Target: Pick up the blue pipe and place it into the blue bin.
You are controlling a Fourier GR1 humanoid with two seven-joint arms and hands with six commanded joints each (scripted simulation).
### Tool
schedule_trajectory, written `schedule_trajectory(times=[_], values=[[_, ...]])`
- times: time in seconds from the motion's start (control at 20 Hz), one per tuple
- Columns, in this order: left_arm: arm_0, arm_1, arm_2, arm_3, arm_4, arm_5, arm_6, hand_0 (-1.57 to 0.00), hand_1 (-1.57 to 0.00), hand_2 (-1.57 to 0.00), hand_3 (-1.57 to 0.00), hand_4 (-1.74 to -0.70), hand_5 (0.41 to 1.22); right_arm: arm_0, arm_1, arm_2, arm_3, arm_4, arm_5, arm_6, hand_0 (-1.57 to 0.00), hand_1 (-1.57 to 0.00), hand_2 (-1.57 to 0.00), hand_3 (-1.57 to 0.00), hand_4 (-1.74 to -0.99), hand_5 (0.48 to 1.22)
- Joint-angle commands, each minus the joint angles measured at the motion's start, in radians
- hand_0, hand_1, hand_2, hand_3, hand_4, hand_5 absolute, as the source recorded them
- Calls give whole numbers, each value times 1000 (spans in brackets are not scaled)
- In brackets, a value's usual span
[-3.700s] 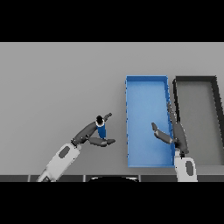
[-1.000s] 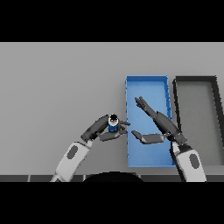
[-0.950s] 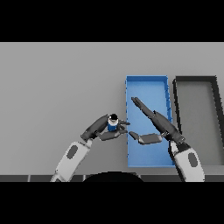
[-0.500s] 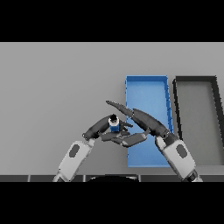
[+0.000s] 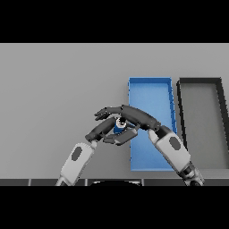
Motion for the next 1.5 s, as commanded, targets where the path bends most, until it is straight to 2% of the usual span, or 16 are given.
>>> schedule_trajectory(times=[0.0, 0.1, 0.2, 0.3, 0.45, 0.55, 0.65, 0.85, 0.9, 0.95, 1.0, 1.1, 1.15, 1.25, 1.35, 1.45], values=[[7, 13, -2, -9, -2, -3, 7, -1571, -1571, -1571, -1571, -1595, 1221, -4, 11, 6, 7, -2, 5, -12, -702, -703, -745, -604, -1406, 500], [-5, 7, 3, 2, -3, 13, 17, -1571, -1571, -1571, -1571, -1645, 1221, 7, 16, 9, 3, -6, 0, -23, -1015, -1015, -1042, -872, -1514, 550], [5, -2, 7, 0, 30, -4, -21, -1571, -1571, -1571, -1523, -1677, 1221, 2, 45, 20, 16, -14, -21, -22, -1215, -1215, -1233, -1021, -1581, 650], [3, -13, 12, 4, 55, -9, -41, -1571, -1571, -1571, -1502, -1699, 1221, -9, 52, 25, 14, -34, -41, -17, -1343, -1343, -1354, -1186, -1628, 856], [-3, -7, 25, 9, 66, -23, -30, -1571, -1571, -1571, -1441, -1718, 1221, -11, 36, 38, 20, -11, -46, -50, -1454, -1454, -1460, -1357, -1680, 1034], [12, -6, 18, -10, 57, -26, -10, -1571, -1571, -1571, -1437, -1725, 1221, 11, 21, 55, 14, -4, -38, -120, -1496, -1496, -1500, -1434, -1702, 1101], [2, -6, 19, 0, 47, -18, -29, -1571, -1571, -1571, -1428, -1730, 1221, 20, 25, 59, 10, -6, -57, -131, -1523, -1523, -1526, -1484, -1716, 1144], [1, 11, 9, -6, 5, 30, -91, -1571, -1571, -1571, -1454, -1724, 1221, 17, 44, 64, -2, 15, -98, -100, -1551, -1551, -1552, -1535, -1731, 1190], [9, 18, 2, -15, -14, 46, -81, -1462, -1342, -1293, -1166, -1599, 1221, 12, 48, 64, 9, 25, -102, -103, -1555, -1555, -1556, -1542, -1733, 1196], [4, 29, 2, -15, -9, 27, -79, -1169, -1073, -1034, -933, -1475, 1221, 16, 48, 70, 5, 32, -101, -112, -1558, -1558, -1559, -1548, -1734, 1201], [-8, 38, 3, -13, -7, -5, -83, -935, -858, -827, -746, -1372, 1221, 12, 54, 70, -6, 31, -107, -90, -1561, -1561, -1561, -1553, -1736, 1205], [-11, 51, 8, -13, -35, -43, -58, -598, -549, -529, -477, -1206, 1221, 23, 60, 72, -15, 38, -107, -52, -1565, -1565, -1565, -1559, -1738, 1211], [-13, 48, 6, -20, -56, -42, -50, -478, -439, -423, -381, -1136, 1132, 13, 65, 63, -14, 33, -105, -27, -1566, -1566, -1566, -1562, -1738, 1213], [-9, 39, 13, -12, -63, -39, -11, -306, -281, -270, -244, -1047, 938, 31, 68, 64, -38, 49, -103, -30, -1568, -1568, -1568, -1565, -1739, 1216], [5, 41, 14, -6, -62, -32, 6, -195, -179, -173, -156, -996, 770, 25, 82, 65, -14, 79, -98, -32, -1569, -1569, -1569, -1567, -1740, 1218], [13, 38, 19, -21, -37, -40, 39, -125, -114, -110, -99, -970, 647, 34, 93, 61, -18, 89, -93, -46, -1570, -1570, -1570, -1569, -1740, 1219]])
